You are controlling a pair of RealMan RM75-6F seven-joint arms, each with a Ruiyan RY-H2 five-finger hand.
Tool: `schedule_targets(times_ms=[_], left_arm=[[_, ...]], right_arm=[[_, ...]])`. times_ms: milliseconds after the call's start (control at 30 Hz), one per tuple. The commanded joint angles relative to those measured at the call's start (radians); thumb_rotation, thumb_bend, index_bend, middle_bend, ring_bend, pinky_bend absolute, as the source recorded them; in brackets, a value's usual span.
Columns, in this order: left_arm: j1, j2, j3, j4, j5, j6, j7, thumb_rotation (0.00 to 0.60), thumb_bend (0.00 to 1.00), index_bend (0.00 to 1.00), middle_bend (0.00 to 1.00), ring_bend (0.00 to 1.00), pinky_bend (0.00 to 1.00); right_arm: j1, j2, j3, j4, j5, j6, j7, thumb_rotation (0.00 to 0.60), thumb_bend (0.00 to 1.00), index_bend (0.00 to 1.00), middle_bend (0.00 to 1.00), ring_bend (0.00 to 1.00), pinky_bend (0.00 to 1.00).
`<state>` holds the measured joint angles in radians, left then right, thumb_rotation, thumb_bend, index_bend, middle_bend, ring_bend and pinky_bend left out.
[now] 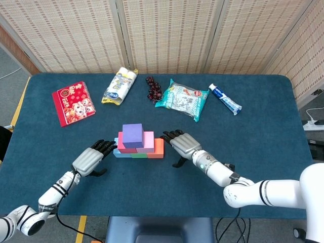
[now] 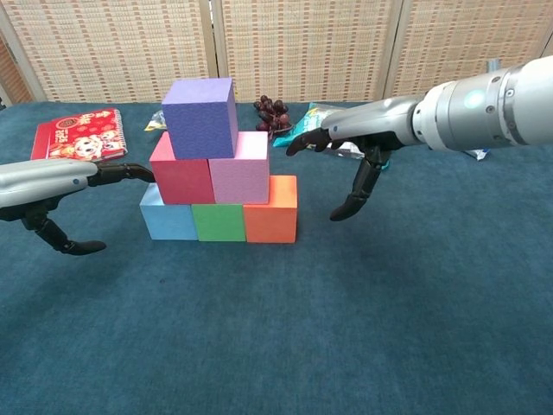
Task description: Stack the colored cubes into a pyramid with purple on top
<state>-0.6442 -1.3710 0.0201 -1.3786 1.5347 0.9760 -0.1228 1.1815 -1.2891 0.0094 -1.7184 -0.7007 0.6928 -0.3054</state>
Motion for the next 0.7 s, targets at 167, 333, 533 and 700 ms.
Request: schedule_targets(times_ms=[167,333,533,700], left_arm=[[0.002,0.013,-0.007,-0.01,-0.009,0.003,0.008,0.6,0.34,0.07,0.0,0.0,0.01],[0.024,0.041,-0.015,-0.027,-0.03,0.032,0.021,0.6,0.34,0.07,0.0,0.0,0.01],[0.119,0.108,-0.034,-0.059,-0.083,0.165,0.019,0.6,0.34,0.07,0.0,0.0,0.01],[0.234,0.159,-0.055,-0.081,-0.147,0.323,0.06,0.6,0.34,0.08,0.0,0.0,0.02]], right_arm=[[-0.048,0.076,0.012,-0.045,-0.036,0.031,0.039,0.6,0.3,0.0,0.0,0.0,0.0],[-0.114,0.154,0.008,-0.081,-0.091,0.087,0.069,0.6,0.3,0.0,0.0,0.0,0.0],[-0.289,0.24,-0.014,-0.112,-0.246,0.291,0.142,0.6,0.3,0.0,0.0,0.0,0.0],[-0.484,0.258,-0.055,-0.062,-0.418,0.521,0.236,0.6,0.3,0.0,0.0,0.0,0.01]])
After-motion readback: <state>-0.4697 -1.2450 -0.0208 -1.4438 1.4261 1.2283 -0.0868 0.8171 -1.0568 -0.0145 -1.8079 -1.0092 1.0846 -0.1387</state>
